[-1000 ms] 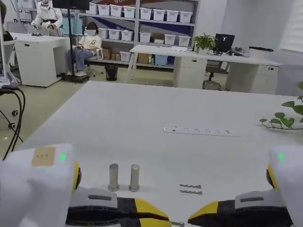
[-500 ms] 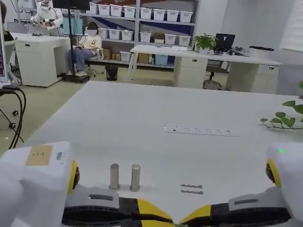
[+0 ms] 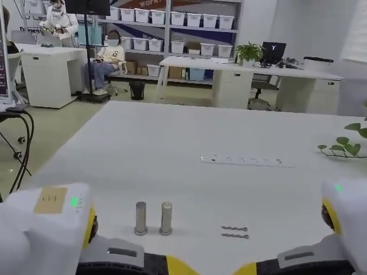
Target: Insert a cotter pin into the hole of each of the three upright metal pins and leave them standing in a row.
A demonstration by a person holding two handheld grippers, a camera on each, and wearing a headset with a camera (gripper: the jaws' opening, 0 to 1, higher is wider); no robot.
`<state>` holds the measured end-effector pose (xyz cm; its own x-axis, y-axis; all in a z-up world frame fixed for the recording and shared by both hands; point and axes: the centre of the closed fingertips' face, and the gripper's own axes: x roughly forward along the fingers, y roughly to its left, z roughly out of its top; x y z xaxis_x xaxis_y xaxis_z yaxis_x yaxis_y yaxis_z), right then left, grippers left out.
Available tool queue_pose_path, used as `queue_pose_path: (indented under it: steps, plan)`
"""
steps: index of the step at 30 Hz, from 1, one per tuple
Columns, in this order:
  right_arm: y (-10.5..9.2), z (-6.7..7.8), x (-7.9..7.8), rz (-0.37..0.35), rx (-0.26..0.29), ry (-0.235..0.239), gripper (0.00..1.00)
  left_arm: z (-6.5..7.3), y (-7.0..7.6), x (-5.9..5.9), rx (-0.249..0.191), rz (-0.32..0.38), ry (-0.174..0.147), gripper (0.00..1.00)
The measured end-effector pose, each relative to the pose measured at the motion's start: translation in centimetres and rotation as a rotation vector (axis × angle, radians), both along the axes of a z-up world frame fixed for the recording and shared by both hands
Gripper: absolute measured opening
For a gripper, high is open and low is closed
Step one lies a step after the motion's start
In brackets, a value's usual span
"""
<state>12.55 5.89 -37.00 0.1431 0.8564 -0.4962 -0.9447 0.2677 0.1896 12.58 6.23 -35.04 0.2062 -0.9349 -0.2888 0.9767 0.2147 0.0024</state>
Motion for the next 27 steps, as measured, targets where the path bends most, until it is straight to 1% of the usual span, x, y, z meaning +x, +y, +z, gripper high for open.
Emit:
queue_pose_path:
  steps: [4,6,10,13,17,20,21,22,24,27]
  plan:
    - [-0.1,-0.3,-0.3,0.028,-0.026,0.008,0.00,-0.3,-0.1,-0.3,0.013,-0.018,0.015,0.00]
    - [-0.1,-0.4,-0.5,0.050,-0.041,0.000,0.00,-0.5,-0.1,-0.5,0.022,-0.028,0.028,0.00]
    - [-0.1,-0.6,-0.7,0.070,-0.062,-0.002,0.00,-0.7,-0.2,-0.6,0.038,-0.043,0.030,0.00]
    - [-0.2,-1.0,-0.8,0.076,-0.078,0.006,0.00,-1.1,-0.3,-0.7,0.054,-0.053,0.035,0.00]
    - [-0.3,-1.3,-1.0,0.088,-0.099,0.006,0.00,-1.4,-0.4,-0.9,0.060,-0.065,0.044,0.00]
    - [-0.3,-1.4,-1.2,0.085,-0.100,0.018,0.00,-1.6,-0.5,-1.0,0.066,-0.073,0.048,0.00]
    - [-0.3,-1.5,-1.3,0.077,-0.096,0.037,0.00,-1.7,-0.4,-1.1,0.071,-0.077,0.051,0.00]
    - [-0.3,-1.5,-1.3,0.074,-0.093,0.044,0.00,-1.8,-0.4,-1.1,0.074,-0.079,0.054,0.00]
    - [-0.3,-1.5,-1.4,0.070,-0.086,0.050,0.00,-2.0,-0.4,-1.2,0.080,-0.079,0.068,0.00]
    - [-0.2,-1.4,-1.5,0.076,-0.079,0.043,0.00,-2.0,-0.3,-1.2,0.090,-0.086,0.067,0.00]
